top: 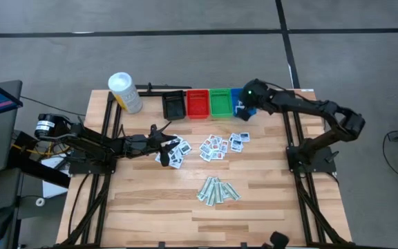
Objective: Pick & Place First Aid Supplies
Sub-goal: Put the blue alcohol pad into the blue bin
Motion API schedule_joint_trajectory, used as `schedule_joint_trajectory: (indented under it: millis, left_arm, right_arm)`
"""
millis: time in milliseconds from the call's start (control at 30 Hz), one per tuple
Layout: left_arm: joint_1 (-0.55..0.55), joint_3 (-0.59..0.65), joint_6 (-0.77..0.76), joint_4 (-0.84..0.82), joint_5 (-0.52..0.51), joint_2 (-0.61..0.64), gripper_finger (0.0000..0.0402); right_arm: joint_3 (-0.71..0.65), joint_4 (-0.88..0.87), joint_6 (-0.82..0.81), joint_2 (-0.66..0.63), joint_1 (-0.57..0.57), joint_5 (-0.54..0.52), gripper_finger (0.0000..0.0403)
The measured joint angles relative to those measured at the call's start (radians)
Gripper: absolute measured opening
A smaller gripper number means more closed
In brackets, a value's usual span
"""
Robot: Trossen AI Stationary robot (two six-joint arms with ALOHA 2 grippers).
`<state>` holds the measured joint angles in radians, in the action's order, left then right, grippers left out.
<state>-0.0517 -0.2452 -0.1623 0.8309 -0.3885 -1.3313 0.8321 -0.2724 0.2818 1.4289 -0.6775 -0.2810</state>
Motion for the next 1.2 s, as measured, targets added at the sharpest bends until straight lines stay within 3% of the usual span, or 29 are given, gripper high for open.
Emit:
schedule_joint_trajectory:
  millis: [567,967,1200]
  left_arm:
    - [0.000,0.000,0.000,0.000,0.000,0.000,0.0134]
    - [0.000,0.000,0.000,0.000,0.000,0.000,0.0134]
    - [0.000,0.000,0.000,0.000,0.000,0.000,0.0134]
  right_arm:
    - [-0.006,0.021,-0.013,0.180,-0.030,0.021,0.0002]
    - [-0.006,0.033,-0.010,0.148,-0.014,0.019,0.0079]
    - [-0.006,0.007,-0.074,0.028,0.018,0.019,0.0086]
